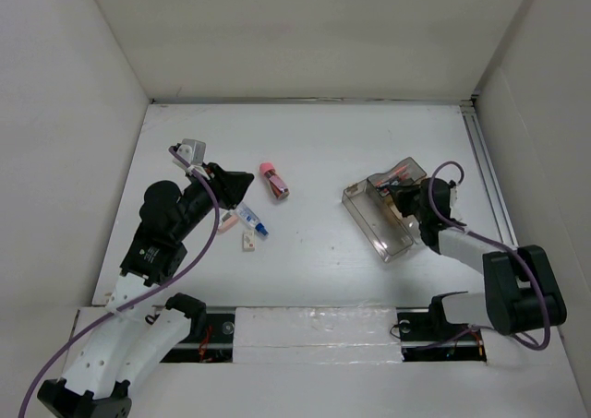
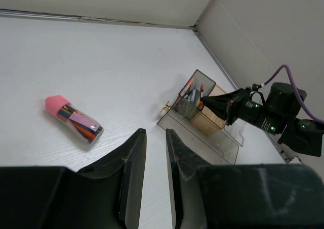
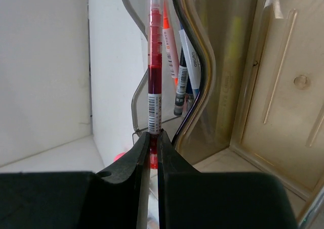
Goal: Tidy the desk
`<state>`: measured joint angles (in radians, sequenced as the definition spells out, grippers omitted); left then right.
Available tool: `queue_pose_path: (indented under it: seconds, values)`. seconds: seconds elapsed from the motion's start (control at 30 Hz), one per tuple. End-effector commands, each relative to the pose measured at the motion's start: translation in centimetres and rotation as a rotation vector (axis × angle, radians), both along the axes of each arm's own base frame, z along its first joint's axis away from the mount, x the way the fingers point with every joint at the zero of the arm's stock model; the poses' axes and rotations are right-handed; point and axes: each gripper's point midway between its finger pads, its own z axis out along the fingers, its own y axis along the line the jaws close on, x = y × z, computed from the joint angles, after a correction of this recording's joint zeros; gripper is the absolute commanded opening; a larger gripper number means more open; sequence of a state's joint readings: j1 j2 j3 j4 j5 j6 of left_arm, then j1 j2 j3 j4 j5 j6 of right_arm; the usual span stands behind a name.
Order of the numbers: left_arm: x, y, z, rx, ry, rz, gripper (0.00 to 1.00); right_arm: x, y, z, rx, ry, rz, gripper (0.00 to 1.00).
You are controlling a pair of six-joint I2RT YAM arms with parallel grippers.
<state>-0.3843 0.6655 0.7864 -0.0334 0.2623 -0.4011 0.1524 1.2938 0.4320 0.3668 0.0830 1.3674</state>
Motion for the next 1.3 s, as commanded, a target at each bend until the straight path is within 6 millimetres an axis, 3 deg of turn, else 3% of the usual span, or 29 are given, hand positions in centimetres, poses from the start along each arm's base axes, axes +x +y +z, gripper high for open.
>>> queue_pose_path:
  seconds: [0.0, 0.07, 0.4, 0.53, 0.6, 0.63, 0.67, 0.7, 0.73, 0.77, 0.8, 0.83, 0.87, 0.9, 0.97, 1.0, 1.07, 1.1, 1.13, 1.17, 1.27]
  values:
    - [-0.1, 0.0, 2.7, -0.031, -0.082, -0.01, 0.19, 1.4, 0.3, 1.9, -0.004, -0.065, -0.009, 0.05]
    - [-0.2, 0.1, 2.9, -0.032, -0.089, -0.005, 0.19, 1.5, 0.4, 2.3, -0.013, -0.077, -0.008, 0.14]
    - [-0.2, 0.0, 2.7, -0.03, -0.085, -0.01, 0.19, 0.9, 0.4, 4.3, -0.049, -0.112, -0.012, 0.33]
    - [-0.2, 0.0, 2.8, -0.032, -0.085, -0.007, 0.19, 0.4, 0.5, 6.8, -0.091, -0.171, -0.004, 0.34]
    - [-0.1, -0.1, 2.7, -0.031, -0.082, -0.011, 0.19, 0.5, 1.8, 9.0, -0.099, -0.257, 0.066, 0.26]
    - [-0.2, -0.1, 2.7, -0.031, -0.084, -0.012, 0.19, 0.3, 3.2, 9.6, -0.126, -0.288, 0.133, 0.21]
    - [-0.2, 0.0, 2.8, -0.033, -0.084, -0.008, 0.19, 0.4, 4.7, 10.6, -0.131, -0.316, 0.197, 0.04]
    - [-0.2, 0.1, 2.9, -0.035, -0.086, -0.002, 0.18, 0.5, 6.1, 11.2, -0.147, -0.337, 0.246, 0.0]
    - [-0.1, 0.2, 2.9, -0.035, -0.086, 0.007, 0.18, 0.6, 7.5, 11.4, -0.206, -0.354, 0.306, 0.0]
    - [0.0, 0.2, 2.9, -0.036, -0.083, 0.01, 0.18, 0.9, 10.8, 11.9, -0.229, -0.364, 0.392, 0.0]
    - [0.0, 0.4, 2.8, -0.036, -0.077, 0.019, 0.17, 1.4, 14.2, 10.9, -0.322, -0.338, 0.512, 0.0]
    - [0.1, 0.4, 2.8, -0.036, -0.077, 0.022, 0.17, 1.4, 14.3, 10.9, -0.323, -0.338, 0.513, 0.0]
    - [0.0, 0.6, 2.8, -0.036, -0.08, 0.028, 0.17, 0.8, 17.3, 10.3, -0.348, -0.329, 0.606, 0.0]
    - [0.0, 0.7, 2.9, -0.038, -0.081, 0.038, 0.16, 2.1, 19.7, 8.6, -0.388, -0.261, 0.675, 0.04]
    - [0.4, 1.5, 3.3, -0.045, -0.086, 0.088, 0.14, 2.7, 22.5, 6.9, -0.492, -0.225, 0.786, 0.15]
    - [0.3, 1.8, 2.8, -0.037, -0.066, 0.102, 0.12, 3.2, 24.8, 4.9, -0.534, -0.151, 0.842, 0.16]
    - [0.5, 2.7, 2.7, -0.043, -0.055, 0.157, 0.12, 3.7, 26.6, 3.5, -0.615, -0.122, 0.895, 0.22]
    - [0.5, 3.0, 2.8, -0.046, -0.055, 0.173, 0.12, 2.8, 27.7, 2.3, -0.652, -0.078, 0.936, 0.26]
    - [0.7, 3.5, 2.8, -0.047, -0.051, 0.21, 0.12, 3.6, 29.0, 1.9, -0.701, -0.085, 0.952, 0.29]
    - [0.7, 3.8, 2.8, -0.051, -0.046, 0.224, 0.11, 4.1, 29.1, 1.8, -0.751, -0.08, 0.929, 0.4]
    - [0.6, 3.8, 2.8, -0.051, -0.048, 0.225, 0.11, 4.5, 30.7, 1.4, -0.825, -0.065, 0.945, 0.57]
